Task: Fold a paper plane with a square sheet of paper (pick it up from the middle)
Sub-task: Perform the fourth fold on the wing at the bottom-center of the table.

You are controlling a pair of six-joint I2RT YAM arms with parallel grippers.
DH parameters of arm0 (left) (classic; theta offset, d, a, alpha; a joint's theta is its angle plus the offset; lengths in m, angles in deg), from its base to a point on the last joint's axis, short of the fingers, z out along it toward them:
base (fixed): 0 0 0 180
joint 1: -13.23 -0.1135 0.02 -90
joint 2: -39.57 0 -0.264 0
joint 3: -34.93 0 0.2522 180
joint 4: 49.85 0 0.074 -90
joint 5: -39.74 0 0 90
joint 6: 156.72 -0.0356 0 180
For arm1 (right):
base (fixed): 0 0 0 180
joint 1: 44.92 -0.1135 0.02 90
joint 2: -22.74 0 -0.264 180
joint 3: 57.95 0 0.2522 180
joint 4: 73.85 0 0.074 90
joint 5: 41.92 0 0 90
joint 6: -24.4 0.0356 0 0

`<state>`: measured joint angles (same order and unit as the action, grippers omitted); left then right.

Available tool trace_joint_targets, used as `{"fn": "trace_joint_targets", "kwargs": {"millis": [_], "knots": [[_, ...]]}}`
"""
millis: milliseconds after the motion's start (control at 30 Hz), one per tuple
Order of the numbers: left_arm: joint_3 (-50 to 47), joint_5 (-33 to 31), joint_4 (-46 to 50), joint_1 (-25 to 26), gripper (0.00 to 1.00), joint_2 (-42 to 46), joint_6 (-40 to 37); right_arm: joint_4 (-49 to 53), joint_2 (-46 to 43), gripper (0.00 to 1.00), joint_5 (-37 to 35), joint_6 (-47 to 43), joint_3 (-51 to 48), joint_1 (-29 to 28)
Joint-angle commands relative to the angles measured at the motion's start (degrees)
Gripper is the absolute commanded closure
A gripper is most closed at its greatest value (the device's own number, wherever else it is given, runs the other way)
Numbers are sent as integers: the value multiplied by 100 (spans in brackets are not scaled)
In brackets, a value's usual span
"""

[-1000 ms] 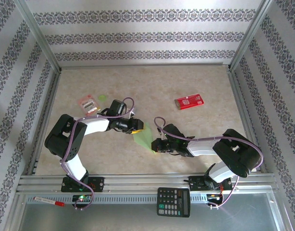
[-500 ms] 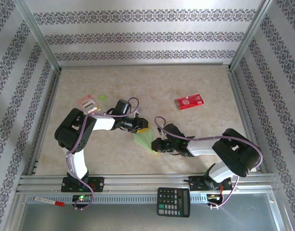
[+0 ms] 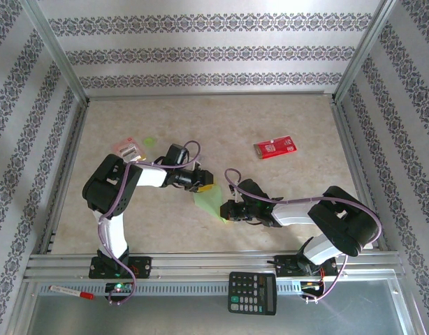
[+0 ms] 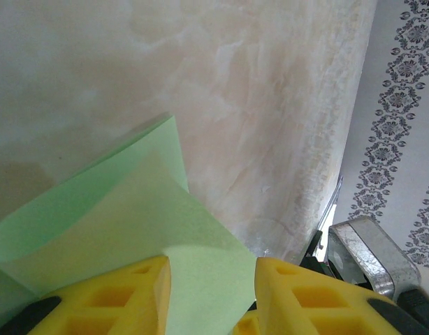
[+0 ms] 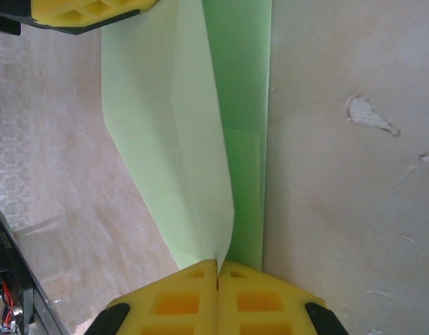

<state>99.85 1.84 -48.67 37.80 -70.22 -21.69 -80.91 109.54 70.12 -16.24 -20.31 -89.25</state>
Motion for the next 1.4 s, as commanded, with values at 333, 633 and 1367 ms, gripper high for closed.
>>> {"fn": "trace_joint_targets", "kwargs": {"millis": [333, 633, 1367], "knots": [[-220, -276, 272, -257, 64, -173, -577, -5, 101, 95, -156, 89, -23, 20], [-44, -689, 1092, -278, 68, -176, -959, 121, -197, 88, -121, 79, 16, 27], [91, -824, 1424, -224, 71, -336, -1128, 699, -657, 82, -99, -155, 82, -20]]}}
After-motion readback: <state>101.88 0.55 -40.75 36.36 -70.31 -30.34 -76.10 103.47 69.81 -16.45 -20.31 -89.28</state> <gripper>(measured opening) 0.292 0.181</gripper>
